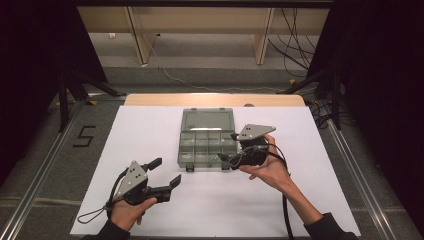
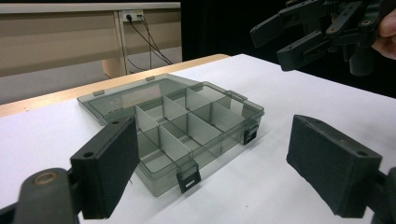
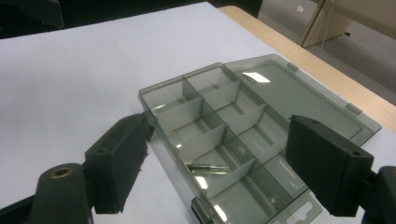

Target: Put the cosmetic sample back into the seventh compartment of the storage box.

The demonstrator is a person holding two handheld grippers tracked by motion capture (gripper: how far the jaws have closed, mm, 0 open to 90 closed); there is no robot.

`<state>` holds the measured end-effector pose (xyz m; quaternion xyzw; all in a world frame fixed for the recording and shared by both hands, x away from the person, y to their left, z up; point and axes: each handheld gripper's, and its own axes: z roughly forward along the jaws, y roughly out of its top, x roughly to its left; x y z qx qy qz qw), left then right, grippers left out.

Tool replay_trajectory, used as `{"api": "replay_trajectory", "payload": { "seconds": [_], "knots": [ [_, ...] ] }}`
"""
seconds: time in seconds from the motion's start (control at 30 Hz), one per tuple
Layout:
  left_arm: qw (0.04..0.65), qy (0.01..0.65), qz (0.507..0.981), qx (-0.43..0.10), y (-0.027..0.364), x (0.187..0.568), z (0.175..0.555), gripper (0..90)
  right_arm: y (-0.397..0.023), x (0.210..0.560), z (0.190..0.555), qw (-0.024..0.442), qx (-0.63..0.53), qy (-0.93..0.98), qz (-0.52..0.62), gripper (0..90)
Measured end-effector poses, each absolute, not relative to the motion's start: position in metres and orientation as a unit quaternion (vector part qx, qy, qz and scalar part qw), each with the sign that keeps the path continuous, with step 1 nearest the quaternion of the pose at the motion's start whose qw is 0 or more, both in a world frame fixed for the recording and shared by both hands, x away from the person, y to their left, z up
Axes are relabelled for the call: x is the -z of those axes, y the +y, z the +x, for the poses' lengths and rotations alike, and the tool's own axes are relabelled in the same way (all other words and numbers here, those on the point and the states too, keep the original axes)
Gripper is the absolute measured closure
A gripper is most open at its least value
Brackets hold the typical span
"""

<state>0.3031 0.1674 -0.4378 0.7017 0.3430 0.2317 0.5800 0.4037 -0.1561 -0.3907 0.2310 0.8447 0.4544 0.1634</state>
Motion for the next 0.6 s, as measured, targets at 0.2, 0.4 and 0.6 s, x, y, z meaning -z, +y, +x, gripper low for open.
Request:
{"api": "replay_trajectory", "payload": {
  "seconds": [0.2,0.4,0.6],
  "knots": [
    [0.58,0.343,0.702,-0.232,0.167,0.438,0.303,15.9,-0.161,0.391,0.398,0.164,-0.466,0.838,0.232,21.4],
    [0.58,0.343,0.702,-0.232,0.167,0.438,0.303,15.9,-0.164,0.389,0.39,0.164,-0.483,0.829,0.229,20.8],
    [0.58,0.341,0.702,-0.233,0.167,0.438,0.303,15.9,-0.167,0.388,0.384,0.168,-0.501,0.818,0.227,20.3]
  ]
}}
